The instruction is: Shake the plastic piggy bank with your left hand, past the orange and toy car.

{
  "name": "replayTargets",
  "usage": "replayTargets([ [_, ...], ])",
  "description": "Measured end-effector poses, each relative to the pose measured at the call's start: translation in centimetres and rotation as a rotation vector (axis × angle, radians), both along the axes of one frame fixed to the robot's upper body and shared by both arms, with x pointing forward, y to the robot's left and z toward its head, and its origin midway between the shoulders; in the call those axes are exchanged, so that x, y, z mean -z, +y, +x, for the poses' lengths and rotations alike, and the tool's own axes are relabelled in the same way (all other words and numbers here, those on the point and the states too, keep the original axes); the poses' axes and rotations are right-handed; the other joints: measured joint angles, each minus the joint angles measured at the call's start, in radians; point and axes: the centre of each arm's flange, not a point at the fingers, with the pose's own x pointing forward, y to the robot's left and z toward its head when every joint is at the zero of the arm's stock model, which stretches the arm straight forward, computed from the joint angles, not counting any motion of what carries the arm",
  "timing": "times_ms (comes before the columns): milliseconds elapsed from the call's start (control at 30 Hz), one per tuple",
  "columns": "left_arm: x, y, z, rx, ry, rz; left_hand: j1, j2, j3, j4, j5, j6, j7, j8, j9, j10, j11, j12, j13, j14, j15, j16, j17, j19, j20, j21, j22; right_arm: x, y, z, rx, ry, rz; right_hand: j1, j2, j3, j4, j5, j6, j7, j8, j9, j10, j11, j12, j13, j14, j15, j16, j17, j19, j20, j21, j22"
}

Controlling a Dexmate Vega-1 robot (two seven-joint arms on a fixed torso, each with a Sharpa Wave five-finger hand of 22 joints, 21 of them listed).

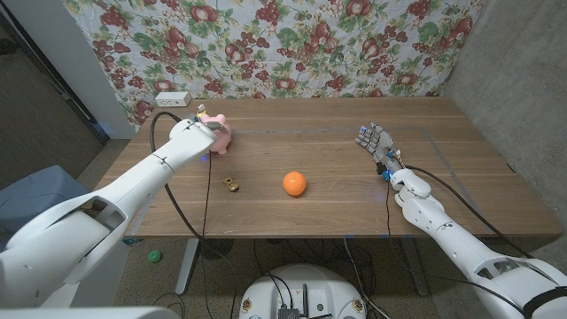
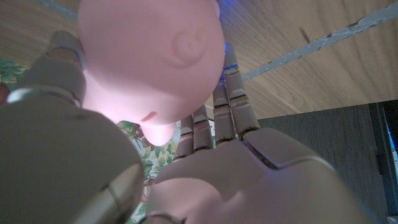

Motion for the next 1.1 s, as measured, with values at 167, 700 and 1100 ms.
replayTargets([
  [167,0.0,0.1,-0.3,-0.022,-0.023,-0.002,0.008,-0.008,-0.009,0.000,-0.003,0.013,-0.002,0.001,0.000,0.013,0.013,0.010,0.000,0.013,0.002,0.007,0.000,0.002,0.002,0.023,0.024,0.0,0.0,-0.1,0.001,0.000,-0.001,0.000,0.000,0.000,0.000,0.000,0.002,-0.002,0.000,0.000,0.000,0.000,0.000,0.000,0.000,0.000,0.000,0.003,0.007,-0.007,0.000,0.000],
  [700,0.0,0.1,-1.0,-0.014,-0.118,-0.016,0.030,-0.030,-0.032,0.004,-0.005,0.045,0.005,0.015,0.000,0.048,0.041,0.026,0.000,0.041,0.016,0.024,0.000,0.002,0.002,0.094,0.070,0.1,-0.1,-0.6,0.009,-0.004,-0.003,0.000,0.000,0.003,0.003,0.000,0.002,-0.002,0.000,0.000,0.000,0.000,0.000,0.000,0.000,0.000,0.000,0.002,0.007,-0.007,-0.004,0.000],
  [1100,-0.3,0.2,-1.9,0.022,-0.226,0.003,0.034,-0.034,-0.042,0.006,-0.005,0.055,0.004,0.015,0.000,0.059,0.041,0.031,0.000,0.046,0.014,0.035,0.000,-0.004,-0.004,0.122,0.072,0.2,-0.1,-1.0,0.011,-0.007,-0.003,0.000,0.000,0.004,0.004,0.000,0.002,-0.002,0.000,0.000,0.000,0.000,0.000,0.000,0.000,0.000,0.000,0.002,0.007,-0.007,-0.009,0.000],
])
